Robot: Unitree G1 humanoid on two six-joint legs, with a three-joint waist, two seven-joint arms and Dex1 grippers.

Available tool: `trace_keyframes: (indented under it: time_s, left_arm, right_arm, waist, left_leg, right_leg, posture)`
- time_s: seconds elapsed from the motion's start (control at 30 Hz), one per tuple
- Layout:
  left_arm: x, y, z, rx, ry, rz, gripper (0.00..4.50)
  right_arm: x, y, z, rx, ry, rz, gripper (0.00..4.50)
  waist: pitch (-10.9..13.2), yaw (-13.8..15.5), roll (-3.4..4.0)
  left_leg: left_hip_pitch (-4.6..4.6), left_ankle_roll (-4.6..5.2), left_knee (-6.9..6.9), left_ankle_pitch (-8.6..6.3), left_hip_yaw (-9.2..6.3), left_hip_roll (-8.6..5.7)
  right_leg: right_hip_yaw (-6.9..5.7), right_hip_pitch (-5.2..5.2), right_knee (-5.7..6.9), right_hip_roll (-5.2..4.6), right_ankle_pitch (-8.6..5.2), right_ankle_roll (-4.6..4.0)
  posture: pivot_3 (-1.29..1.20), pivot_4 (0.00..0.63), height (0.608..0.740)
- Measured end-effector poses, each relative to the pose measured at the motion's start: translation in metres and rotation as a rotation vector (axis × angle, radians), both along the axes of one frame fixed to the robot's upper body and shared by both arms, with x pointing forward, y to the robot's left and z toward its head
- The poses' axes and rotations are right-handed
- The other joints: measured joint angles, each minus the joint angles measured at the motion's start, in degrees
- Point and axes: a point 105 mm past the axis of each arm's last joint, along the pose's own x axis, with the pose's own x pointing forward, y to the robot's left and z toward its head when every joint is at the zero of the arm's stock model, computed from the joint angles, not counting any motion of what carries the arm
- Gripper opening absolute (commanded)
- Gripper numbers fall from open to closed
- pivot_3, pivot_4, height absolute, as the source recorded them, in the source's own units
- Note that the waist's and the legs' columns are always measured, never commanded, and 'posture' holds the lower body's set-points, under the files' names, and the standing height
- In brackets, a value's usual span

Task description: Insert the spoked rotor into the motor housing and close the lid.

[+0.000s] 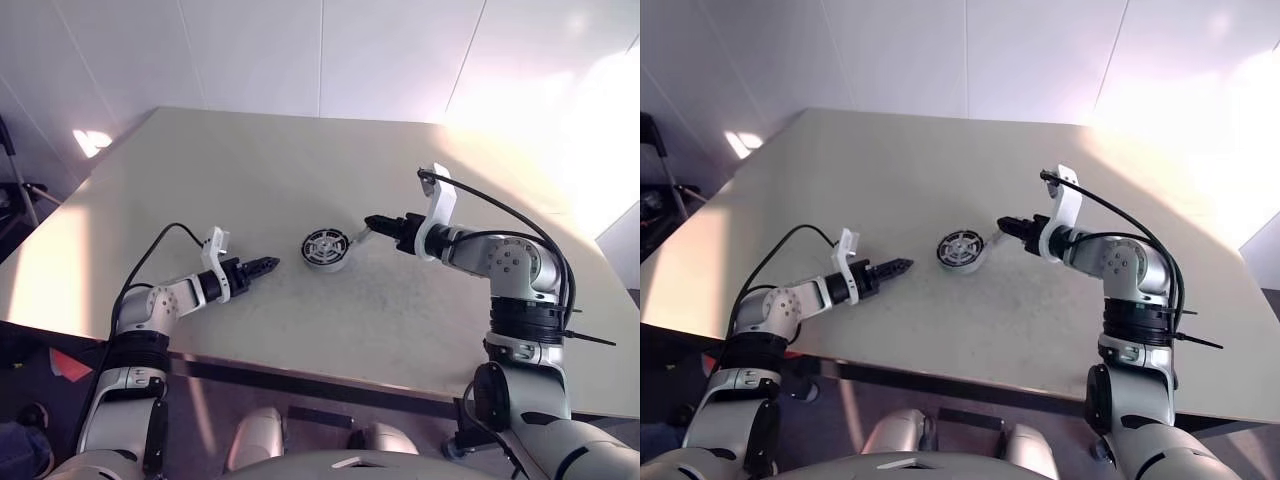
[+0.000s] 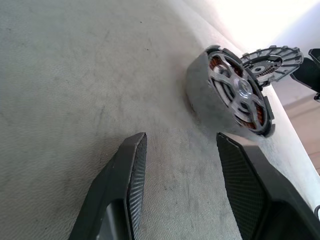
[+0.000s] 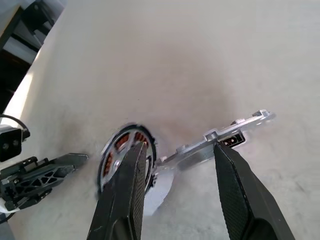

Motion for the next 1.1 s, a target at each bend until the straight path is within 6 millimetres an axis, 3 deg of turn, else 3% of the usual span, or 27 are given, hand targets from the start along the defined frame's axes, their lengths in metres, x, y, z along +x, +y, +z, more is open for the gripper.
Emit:
trace_keyframes:
  time_s: [0.17,0.73,0.83,1.0,1.1]
  left_arm:
    - [0.0,0.001,0.0,-0.001,-0.001,-0.002,2.37]
    - [0.001,0.0,0.001,0.005,-0.003,-0.011,2.37]
    - [0.001,0.0,0.001,0.005,-0.003,-0.011,2.37]
    - [0.001,0.0,0.001,0.005,-0.003,-0.011,2.37]
    - [0.001,-0.001,0.001,0.008,-0.004,-0.014,2.37]
  right_arm:
    - [-0.008,-0.019,-0.02,-0.044,0.096,-0.064,2.36]
    - [-0.007,-0.01,-0.036,0.004,0.149,-0.093,2.36]
    - [-0.006,-0.006,-0.032,0.044,0.131,-0.084,1.79]
    - [-0.005,-0.002,-0.024,0.069,0.101,-0.064,0.04]
    - [-0.005,0.001,-0.018,0.078,0.071,-0.044,0.01]
  waist:
    - [0.02,-0.03,0.05]
    - [-0.01,0.06,0.21]
    - [-0.01,0.06,0.22]
    - [0.0,0.06,0.22]
    - [-0.01,0.06,0.22]
  left_leg:
    - [-0.05,-0.02,-0.03,0.02,0.01,0.0]
    - [-0.12,-0.07,-0.19,0.05,0.01,0.0]
    - [-0.12,-0.07,-0.21,0.05,0.01,0.0]
    - [-0.13,-0.07,-0.23,0.05,0.01,0.0]
    - [-0.13,-0.07,-0.24,0.05,0.02,0.0]
  right_leg:
    - [0.0,-0.08,0.0,0.0,0.0,0.0]
    - [0.0,-0.2,-0.01,0.01,0.0,-0.02]
    - [0.0,-0.21,-0.01,0.01,0.0,-0.01]
    - [0.0,-0.22,-0.02,0.01,0.0,-0.02]
    - [0.0,-0.22,-0.02,0.01,0.0,-0.01]
  posture:
    - [0.0,0.0,0.74]
    - [0.0,0.0,0.74]
    - [0.0,0.0,0.74]
    - [0.0,0.0,0.74]
    - [0.0,0.0,0.74]
